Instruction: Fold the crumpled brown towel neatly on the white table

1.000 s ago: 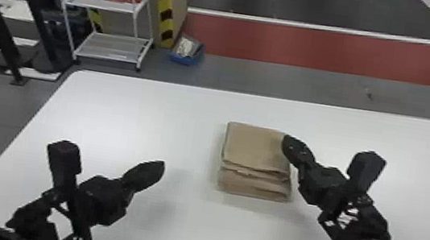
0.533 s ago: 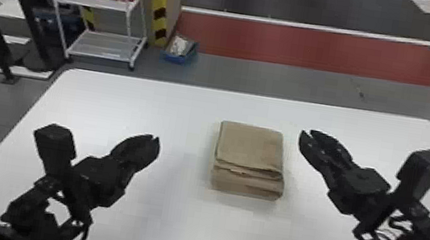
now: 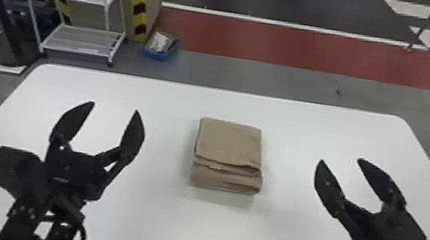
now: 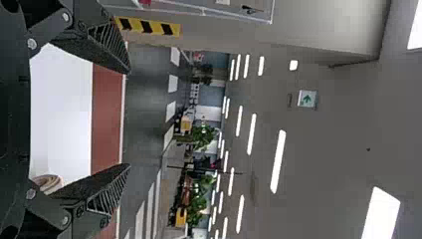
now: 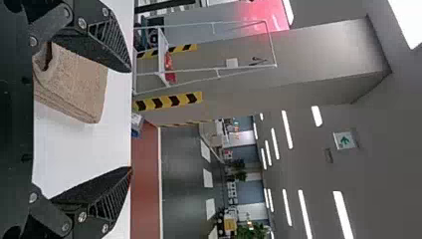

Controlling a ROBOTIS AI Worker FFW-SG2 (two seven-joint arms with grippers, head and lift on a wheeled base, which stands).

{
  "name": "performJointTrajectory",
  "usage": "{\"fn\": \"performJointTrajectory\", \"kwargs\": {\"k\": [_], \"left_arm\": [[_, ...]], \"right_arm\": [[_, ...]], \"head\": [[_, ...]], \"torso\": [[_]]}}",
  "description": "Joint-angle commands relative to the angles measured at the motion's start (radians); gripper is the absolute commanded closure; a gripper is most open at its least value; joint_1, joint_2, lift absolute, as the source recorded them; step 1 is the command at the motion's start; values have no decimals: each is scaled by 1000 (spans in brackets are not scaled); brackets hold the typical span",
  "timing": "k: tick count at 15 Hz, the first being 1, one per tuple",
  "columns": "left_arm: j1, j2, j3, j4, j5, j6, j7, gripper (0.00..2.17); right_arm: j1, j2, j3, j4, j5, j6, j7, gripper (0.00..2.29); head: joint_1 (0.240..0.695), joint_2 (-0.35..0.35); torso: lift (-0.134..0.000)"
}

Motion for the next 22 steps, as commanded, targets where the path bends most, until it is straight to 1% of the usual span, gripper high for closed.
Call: {"fn": "performJointTrajectory", "kwargs": {"k": [1, 4, 6, 8, 9, 11, 14, 15, 19, 22], "left_arm": [[47, -1, -32, -2, -63, -56, 55, 16], [76, 3, -49, -13, -111, -62, 109, 19], [88, 6, -47, -22, -111, -41, 126, 22], [88, 6, -49, -25, -112, -4, 126, 22], [88, 5, -53, -25, -117, -4, 127, 22], [88, 5, -56, -33, -120, -1, 127, 22], [87, 8, -50, -48, -121, 21, 127, 22], [87, 8, -50, -52, -121, 21, 127, 22], [96, 11, -55, -75, -121, 30, 126, 22], [97, 14, -55, -78, -121, 33, 126, 22]], "right_arm": [[79, -10, -16, -14, -25, -86, -28, 60], [132, -42, -51, -38, -63, -95, -78, 76], [151, -51, -71, -52, -91, -83, -111, 80], [167, -54, -77, -64, -95, -83, -129, 80], [178, -54, -80, -77, -95, -86, -141, 83], [201, -53, -96, -90, -118, -108, -144, 83], [225, -49, -114, -112, -154, -114, -166, 83], [227, -46, -111, -118, -154, -114, -173, 90], [236, -34, -105, -121, -155, -157, -178, 93], [239, -31, -106, -126, -154, -160, -177, 93]], "head": [[695, -51], [695, -83], [695, -117], [695, -136], [695, -142], [695, -157], [695, -172], [695, -183], [695, -186], [695, -190]], "torso": [[-124], [-124], [-124], [-124], [-124], [-124], [-124], [-124], [-124], [-124]]}}
